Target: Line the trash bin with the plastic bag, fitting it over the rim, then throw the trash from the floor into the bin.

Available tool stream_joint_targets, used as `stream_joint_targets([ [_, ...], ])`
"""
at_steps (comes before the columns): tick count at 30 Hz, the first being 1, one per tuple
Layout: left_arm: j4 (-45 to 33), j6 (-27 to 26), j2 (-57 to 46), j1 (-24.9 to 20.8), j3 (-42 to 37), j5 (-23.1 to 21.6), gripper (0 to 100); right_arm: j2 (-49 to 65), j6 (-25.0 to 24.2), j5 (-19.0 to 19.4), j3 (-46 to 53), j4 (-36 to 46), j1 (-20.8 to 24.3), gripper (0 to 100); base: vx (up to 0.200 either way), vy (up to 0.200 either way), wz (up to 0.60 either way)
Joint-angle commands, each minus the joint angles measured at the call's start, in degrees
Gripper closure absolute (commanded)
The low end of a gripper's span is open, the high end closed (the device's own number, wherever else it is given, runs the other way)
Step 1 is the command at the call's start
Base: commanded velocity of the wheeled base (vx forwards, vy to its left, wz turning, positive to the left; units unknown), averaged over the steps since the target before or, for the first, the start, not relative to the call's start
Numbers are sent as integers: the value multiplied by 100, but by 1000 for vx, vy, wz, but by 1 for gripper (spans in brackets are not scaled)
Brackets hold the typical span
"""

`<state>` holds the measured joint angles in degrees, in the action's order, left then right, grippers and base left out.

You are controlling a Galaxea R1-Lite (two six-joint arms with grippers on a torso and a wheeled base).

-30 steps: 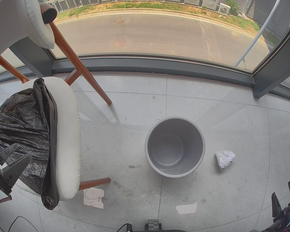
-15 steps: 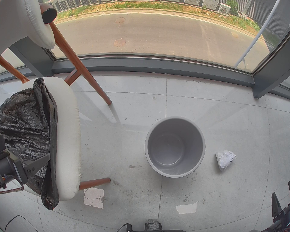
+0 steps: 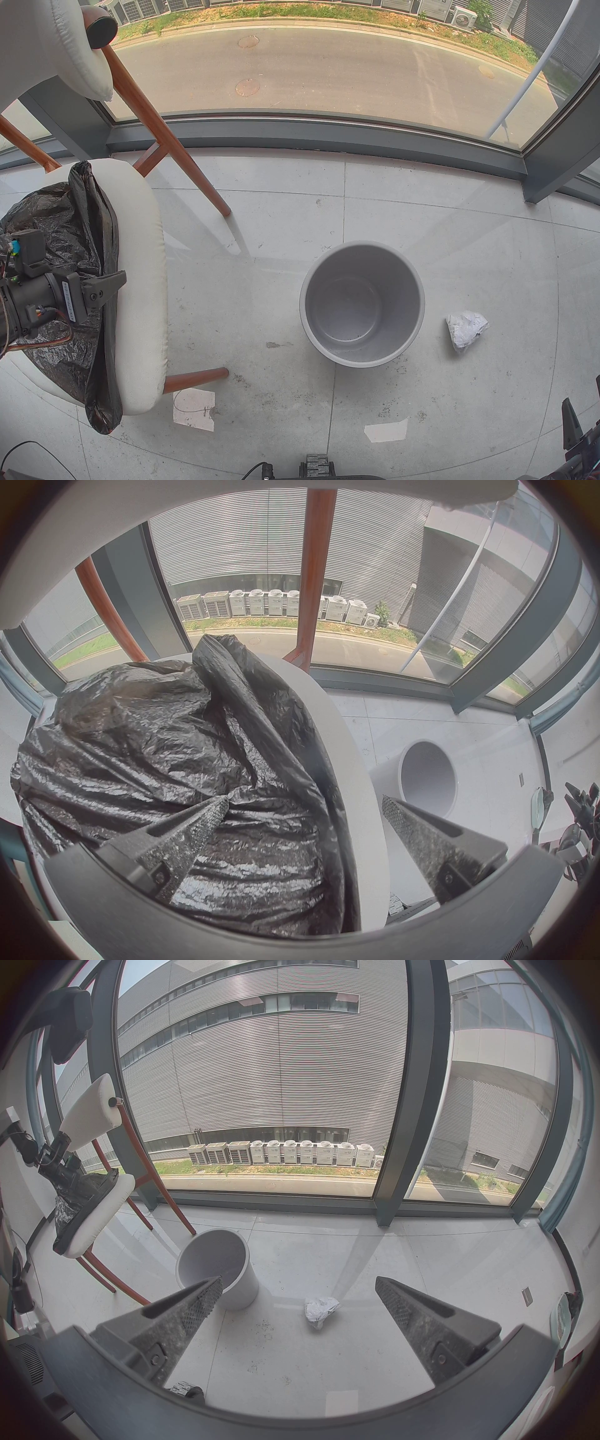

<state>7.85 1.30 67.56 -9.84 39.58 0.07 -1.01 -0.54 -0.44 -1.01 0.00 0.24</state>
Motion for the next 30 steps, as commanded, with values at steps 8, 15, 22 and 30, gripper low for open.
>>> stream_joint_targets([
  [8,15,10,310,-1,-74,19,100,-4,1,0,101,9,2,0,0,0,0],
  [15,32,54,266,8,-82,125,100,-4,1,0,101,0,2,0,0,0,0],
  [22,6,291,135,52,-74,116,100,5,-8,9,101,9,2,0,0,0,0],
  [30,-20,1627,-867,35,-38,-1027,100,5,36,18,92,18,-7,0,0,0,0],
])
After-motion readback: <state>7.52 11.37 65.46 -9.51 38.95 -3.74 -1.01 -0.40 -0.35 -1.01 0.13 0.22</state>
